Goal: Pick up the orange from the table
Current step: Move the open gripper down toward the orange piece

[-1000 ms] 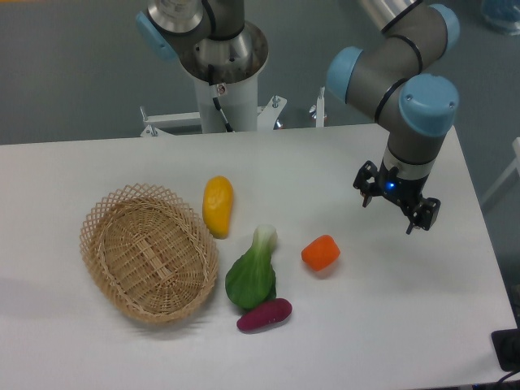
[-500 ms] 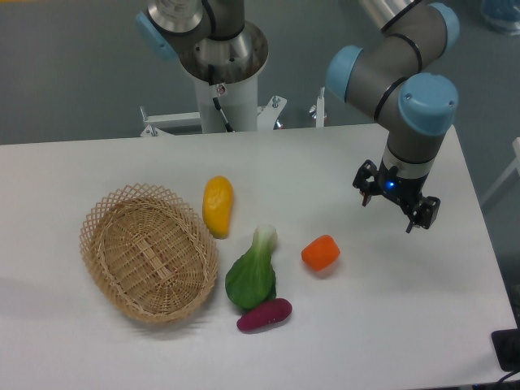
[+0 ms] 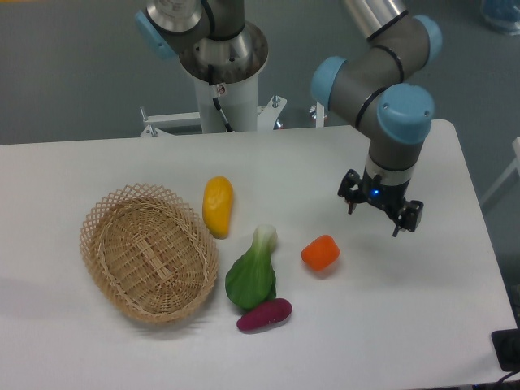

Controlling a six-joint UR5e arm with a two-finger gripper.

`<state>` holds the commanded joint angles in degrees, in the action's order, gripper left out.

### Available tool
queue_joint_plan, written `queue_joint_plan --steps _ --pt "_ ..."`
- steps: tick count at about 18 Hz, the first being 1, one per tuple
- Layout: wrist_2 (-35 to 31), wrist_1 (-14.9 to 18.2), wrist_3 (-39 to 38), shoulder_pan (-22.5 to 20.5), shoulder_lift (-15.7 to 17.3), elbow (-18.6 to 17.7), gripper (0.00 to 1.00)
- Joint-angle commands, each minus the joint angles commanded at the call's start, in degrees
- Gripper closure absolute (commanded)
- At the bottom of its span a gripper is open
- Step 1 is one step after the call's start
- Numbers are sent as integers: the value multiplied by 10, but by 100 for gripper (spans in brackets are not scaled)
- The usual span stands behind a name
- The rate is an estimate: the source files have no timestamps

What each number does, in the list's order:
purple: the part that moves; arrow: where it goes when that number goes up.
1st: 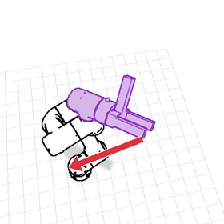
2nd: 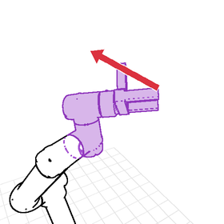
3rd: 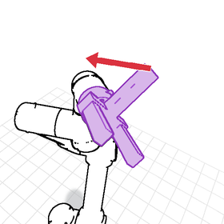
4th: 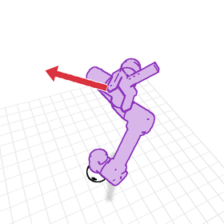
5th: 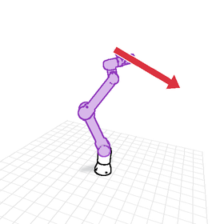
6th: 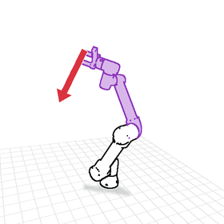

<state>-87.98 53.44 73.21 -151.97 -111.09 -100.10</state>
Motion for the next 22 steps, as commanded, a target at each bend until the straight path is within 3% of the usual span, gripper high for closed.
queue_joint_plan --steps 9,13,22 --pt "0 -3 15 25 -8 -20 0" --pt "0 -31 16 33 -19 -21 0" --pt "0 -33 12 56 -41 -12 0"
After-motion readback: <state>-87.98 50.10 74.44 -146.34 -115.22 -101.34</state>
